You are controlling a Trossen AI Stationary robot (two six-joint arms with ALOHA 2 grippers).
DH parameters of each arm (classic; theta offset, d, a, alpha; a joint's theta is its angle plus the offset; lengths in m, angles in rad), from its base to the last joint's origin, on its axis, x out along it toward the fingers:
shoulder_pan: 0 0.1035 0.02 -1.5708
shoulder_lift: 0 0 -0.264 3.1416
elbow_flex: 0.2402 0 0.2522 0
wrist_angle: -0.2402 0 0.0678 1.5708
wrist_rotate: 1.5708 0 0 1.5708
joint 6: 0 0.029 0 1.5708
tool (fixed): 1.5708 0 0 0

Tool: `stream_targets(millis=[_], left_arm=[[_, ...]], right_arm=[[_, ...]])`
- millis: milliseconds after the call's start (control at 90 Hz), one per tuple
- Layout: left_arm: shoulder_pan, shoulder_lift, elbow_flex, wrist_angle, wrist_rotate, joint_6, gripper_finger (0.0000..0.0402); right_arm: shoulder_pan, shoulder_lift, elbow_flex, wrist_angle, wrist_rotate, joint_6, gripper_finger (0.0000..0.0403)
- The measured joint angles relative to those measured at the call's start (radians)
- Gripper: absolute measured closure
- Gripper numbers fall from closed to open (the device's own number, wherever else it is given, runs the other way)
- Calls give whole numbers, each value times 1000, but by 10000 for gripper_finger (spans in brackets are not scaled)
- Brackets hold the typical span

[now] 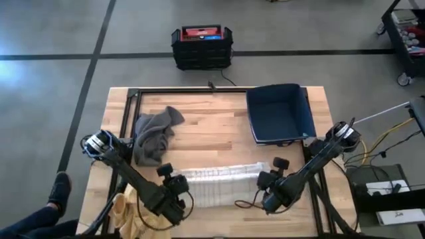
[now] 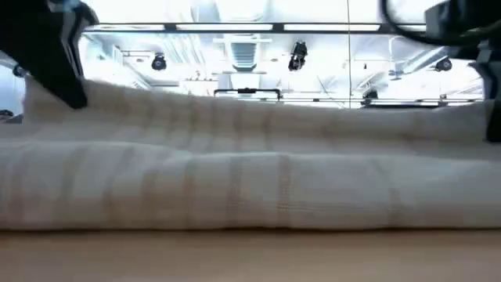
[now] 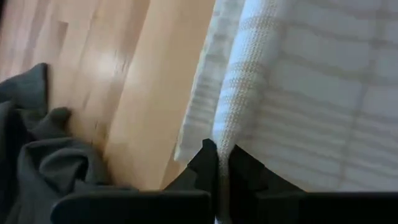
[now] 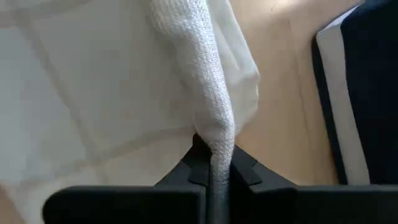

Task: Fold towel
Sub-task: Fold the white towel

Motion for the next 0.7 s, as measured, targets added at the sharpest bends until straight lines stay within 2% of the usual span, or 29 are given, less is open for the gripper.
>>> stream_targets(millis=[300,700], left_arm=[[49,-54,-191,122,-24,43,401],[55,-52,-267,217,-72,81,395]], right_arm=[[-95,0,-113,150,4,-55,403],[-119,1,-139,194,3,-80,398]])
